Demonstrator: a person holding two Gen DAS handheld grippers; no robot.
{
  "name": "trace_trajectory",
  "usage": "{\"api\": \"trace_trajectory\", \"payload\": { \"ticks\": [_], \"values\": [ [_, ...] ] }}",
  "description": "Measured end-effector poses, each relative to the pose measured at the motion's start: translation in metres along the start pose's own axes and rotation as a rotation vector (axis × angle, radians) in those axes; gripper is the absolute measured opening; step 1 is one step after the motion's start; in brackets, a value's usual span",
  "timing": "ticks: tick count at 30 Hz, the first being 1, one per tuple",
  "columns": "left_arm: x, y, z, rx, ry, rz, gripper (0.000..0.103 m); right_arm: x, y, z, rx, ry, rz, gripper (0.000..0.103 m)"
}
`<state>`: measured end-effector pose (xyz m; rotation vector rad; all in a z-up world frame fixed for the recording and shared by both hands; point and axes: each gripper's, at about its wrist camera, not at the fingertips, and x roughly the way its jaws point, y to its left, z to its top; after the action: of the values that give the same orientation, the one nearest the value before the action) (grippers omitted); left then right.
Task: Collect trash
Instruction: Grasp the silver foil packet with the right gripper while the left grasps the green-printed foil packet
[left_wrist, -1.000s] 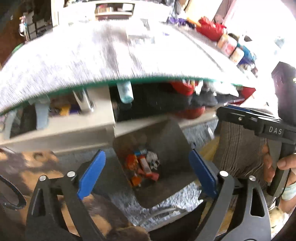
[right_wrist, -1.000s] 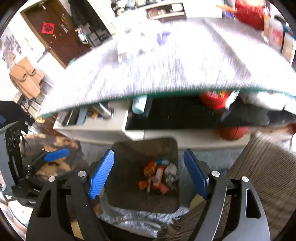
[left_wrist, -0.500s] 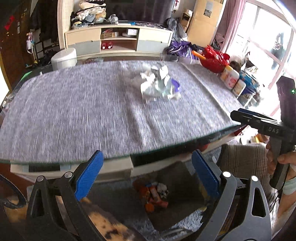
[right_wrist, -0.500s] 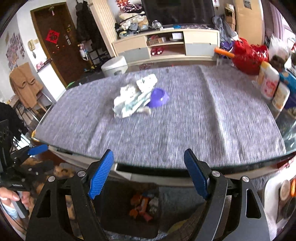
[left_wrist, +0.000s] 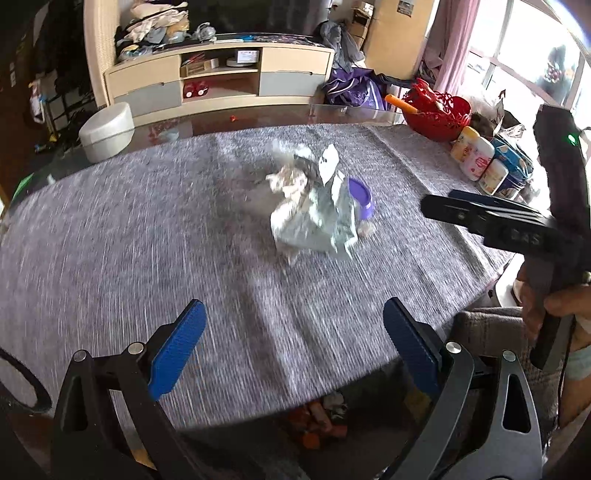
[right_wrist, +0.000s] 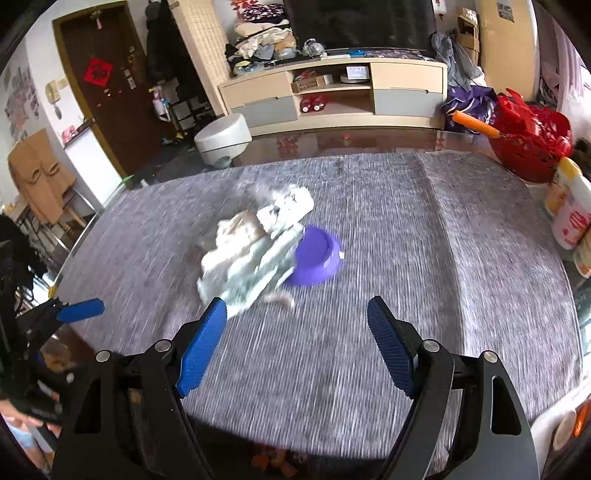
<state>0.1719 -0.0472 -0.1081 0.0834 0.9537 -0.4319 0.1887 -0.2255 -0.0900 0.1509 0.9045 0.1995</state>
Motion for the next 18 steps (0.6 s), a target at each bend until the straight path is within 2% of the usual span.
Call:
{"api": "trace_trajectory", "payload": {
  "ticks": [9, 18],
  "values": [
    [0.041, 0.002, 0.028, 0.001, 0.034, -0.043, 0.092, 0.06, 0.009, 0.045, -0.024, 0.037, 0.036, 0.079],
    [0.068, 0.007, 0.038, -0.008, 0.065, -0.077, 0.091, 0.103, 0.018, 0.067, -0.032, 0.075, 0.06, 0.079]
  ]
}}
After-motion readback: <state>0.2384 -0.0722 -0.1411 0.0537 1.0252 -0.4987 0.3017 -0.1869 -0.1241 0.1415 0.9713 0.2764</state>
